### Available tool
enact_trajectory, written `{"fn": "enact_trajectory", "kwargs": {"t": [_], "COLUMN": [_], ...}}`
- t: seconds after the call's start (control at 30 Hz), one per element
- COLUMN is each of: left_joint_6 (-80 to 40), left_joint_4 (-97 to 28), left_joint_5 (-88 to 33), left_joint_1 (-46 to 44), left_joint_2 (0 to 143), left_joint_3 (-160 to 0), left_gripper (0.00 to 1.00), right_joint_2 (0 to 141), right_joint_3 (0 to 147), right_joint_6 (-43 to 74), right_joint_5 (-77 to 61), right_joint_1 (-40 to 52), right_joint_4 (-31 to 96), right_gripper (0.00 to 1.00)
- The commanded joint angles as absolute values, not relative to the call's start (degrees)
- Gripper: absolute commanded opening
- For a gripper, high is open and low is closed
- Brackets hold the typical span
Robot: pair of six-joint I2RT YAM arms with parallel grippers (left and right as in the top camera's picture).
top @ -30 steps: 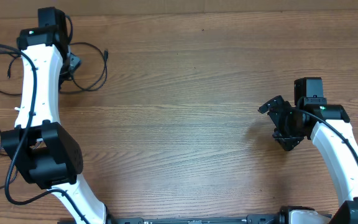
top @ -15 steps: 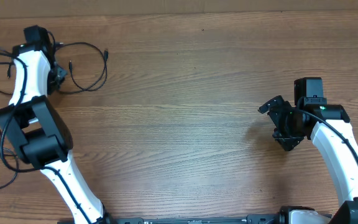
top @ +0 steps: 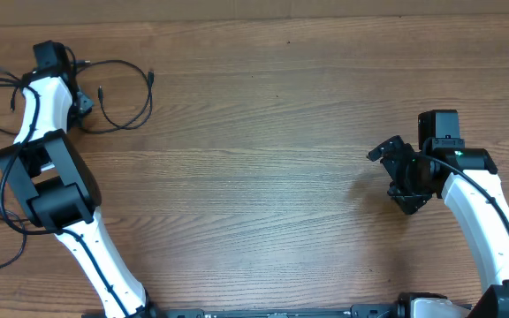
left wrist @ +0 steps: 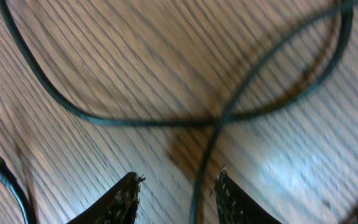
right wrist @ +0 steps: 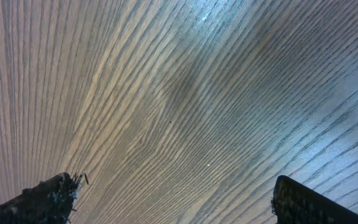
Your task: Untangle cables
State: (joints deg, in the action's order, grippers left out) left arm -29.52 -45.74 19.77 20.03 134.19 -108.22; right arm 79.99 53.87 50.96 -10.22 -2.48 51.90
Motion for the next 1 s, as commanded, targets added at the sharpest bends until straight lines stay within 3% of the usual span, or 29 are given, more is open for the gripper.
{"fn": "enact_trajectory", "kwargs": {"t": [0.0,0.07,0.33,0.43,0.97], "left_joint_6": [-28.4,-28.4,-28.5,-28.5,-30.7], "left_joint_4": [-44.5,-44.2,-45.8,-47.1,-59.4], "left_joint_5": [20.0,18.2,13.4,13.3,3.3], "left_joint_1": [20.6,20.6,20.6,20.6,16.5], "left_joint_2": [135.7,136.2,138.5,138.6,138.5], "left_joint_3": [-108.0,-108.0,-108.0,-108.0,-108.1], "left_gripper": [0.42,0.42,0.26,0.04,0.04], "right_joint_2": [79.3,79.3,79.3,79.3,79.3], "right_joint_3": [53.6,53.6,53.6,53.6,53.6], "right_joint_6": [50.5,50.5,50.5,50.5,50.5], "right_joint_5": [-9.9,-9.9,-9.9,-9.9,-9.9], "right_joint_1": [-2.3,-2.3,-2.3,-2.3,-2.3], "right_joint_4": [51.7,51.7,51.7,51.7,51.7], "right_gripper": [1.0,1.0,1.0,1.0,1.0]}}
